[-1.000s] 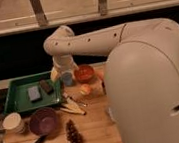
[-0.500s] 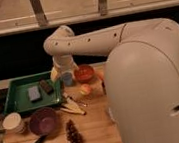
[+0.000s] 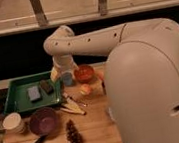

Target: Place sponge in purple bowl

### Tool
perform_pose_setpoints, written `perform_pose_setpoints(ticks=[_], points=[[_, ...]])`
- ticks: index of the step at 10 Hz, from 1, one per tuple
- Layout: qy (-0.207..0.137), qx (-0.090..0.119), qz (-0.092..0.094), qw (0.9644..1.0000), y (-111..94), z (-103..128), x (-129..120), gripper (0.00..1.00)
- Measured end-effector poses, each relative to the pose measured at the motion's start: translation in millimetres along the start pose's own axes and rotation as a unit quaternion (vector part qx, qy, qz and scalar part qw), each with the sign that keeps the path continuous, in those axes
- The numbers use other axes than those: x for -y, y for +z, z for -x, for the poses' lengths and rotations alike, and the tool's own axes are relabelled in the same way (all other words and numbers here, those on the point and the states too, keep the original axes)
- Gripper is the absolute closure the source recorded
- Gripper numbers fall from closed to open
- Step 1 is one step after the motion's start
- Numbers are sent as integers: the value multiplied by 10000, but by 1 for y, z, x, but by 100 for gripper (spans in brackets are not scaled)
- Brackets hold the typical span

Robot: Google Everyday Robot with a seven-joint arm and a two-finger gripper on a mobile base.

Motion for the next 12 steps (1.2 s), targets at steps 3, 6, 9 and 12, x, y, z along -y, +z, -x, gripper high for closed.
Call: perform_pose_setpoints(ticks=[3,6,9,12], points=[[-64,152,22,9999,-5,6,1,20],[-688,464,126,9965,-23,41,-16,20],[-1583,769,302,9839,-15,89,-65,20],[-1704,1173,529,9769,-1,115,-94,20]])
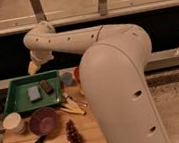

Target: Place sponge in purple bowl

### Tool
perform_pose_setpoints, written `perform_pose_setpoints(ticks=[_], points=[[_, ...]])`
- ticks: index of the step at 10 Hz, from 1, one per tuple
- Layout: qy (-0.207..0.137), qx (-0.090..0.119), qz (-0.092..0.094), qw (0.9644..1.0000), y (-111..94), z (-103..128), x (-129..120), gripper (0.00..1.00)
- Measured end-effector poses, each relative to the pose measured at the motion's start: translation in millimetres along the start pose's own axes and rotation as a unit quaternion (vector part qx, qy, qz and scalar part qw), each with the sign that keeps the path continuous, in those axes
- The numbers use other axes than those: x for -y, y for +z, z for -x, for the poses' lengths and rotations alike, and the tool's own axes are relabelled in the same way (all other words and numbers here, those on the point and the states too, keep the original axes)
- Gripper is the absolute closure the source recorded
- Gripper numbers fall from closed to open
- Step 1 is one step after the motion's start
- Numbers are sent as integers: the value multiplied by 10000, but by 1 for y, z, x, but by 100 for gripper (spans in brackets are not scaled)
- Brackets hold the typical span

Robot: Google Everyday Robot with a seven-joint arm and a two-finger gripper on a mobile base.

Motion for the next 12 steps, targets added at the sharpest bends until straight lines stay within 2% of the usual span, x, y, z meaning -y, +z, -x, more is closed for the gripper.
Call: perform_pose_setpoints(ticks=[4,5,6,7,9,10,11,12], points=[[28,35,14,10000,1,2,-1,20],[22,3,65,10000,2,1,-2,20],[-13,-38,196,9998,5,-1,-4,20],[-14,-73,441,9990,15,-4,-12,20],[-54,-141,898,9958,45,-10,-48,20],[-68,-176,1183,9928,62,-14,-70,20],[-62,-248,1520,9881,81,-22,-89,20],[-103,-326,1720,9845,88,-26,-102,20]])
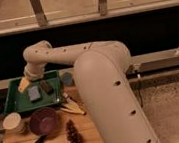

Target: Place sponge in purple bowl

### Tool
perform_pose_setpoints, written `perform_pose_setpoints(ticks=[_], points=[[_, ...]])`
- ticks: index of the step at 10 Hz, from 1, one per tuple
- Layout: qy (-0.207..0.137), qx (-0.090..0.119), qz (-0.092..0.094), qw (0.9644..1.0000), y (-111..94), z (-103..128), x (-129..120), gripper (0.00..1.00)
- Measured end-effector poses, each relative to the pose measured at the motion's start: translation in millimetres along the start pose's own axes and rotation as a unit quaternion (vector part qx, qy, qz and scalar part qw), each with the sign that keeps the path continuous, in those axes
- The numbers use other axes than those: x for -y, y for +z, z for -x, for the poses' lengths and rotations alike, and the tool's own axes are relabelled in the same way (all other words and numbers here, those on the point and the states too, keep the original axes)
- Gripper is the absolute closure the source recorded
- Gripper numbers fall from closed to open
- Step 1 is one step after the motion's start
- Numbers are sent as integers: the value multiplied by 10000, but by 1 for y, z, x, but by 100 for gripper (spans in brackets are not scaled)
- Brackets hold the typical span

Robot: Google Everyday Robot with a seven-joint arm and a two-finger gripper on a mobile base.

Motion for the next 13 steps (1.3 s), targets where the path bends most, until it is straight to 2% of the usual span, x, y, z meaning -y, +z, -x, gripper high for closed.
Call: perform_pose_setpoints(ticks=[1,4,7,10,13], points=[[-40,-59,132,9999,8,-1,-9,20],[-28,-54,136,9999,7,-1,-7,20],[-143,-181,298,9993,19,-3,-8,20],[-187,-509,420,9976,50,-12,-10,20],[-60,-838,415,9956,78,-32,8,20]])
